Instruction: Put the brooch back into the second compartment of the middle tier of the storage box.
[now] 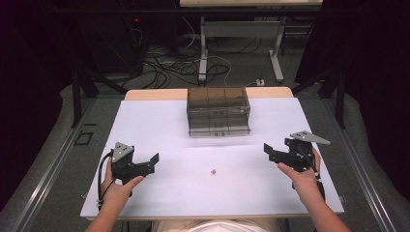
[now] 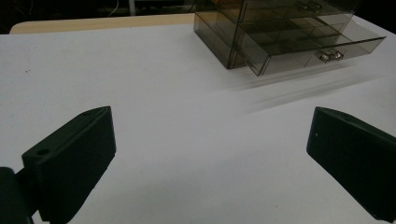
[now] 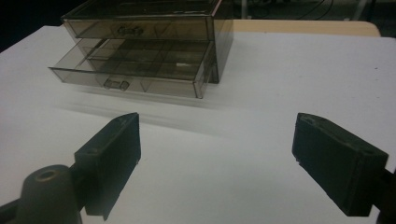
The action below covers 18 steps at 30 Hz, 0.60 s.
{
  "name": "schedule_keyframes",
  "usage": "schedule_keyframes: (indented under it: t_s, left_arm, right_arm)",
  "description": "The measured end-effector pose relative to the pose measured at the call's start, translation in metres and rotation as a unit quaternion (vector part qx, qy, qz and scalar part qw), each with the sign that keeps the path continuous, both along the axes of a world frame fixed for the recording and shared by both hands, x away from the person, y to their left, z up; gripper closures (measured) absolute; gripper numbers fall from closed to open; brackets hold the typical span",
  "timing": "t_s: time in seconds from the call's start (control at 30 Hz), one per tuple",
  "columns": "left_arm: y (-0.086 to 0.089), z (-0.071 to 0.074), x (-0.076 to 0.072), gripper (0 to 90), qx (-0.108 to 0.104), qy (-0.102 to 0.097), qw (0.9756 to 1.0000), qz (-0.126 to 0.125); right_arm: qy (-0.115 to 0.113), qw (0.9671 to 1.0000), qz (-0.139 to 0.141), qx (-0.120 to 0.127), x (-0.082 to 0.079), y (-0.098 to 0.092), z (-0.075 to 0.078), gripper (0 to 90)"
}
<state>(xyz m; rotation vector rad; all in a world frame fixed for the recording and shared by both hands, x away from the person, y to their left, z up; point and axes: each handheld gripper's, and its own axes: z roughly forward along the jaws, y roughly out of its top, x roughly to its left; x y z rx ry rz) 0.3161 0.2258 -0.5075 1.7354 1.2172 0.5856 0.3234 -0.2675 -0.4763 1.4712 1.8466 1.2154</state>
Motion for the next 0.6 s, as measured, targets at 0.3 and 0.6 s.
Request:
schedule_keyframes:
  t_s: [0.3,0.6]
  left_arm:
    - [0.0,0.0,0.0,1.4,-0.002,0.003,1.0,-0.003]
    - [-0.001,0.0,0.0,1.4,-0.002,0.003,1.0,-0.005]
  right_arm:
    - [0.029,0.9993,0.014,0.019,0.007,0.014,0.0,16.9]
    - [0.029,0.9991,0.031,0.01,0.012,0.027,0.001,19.9]
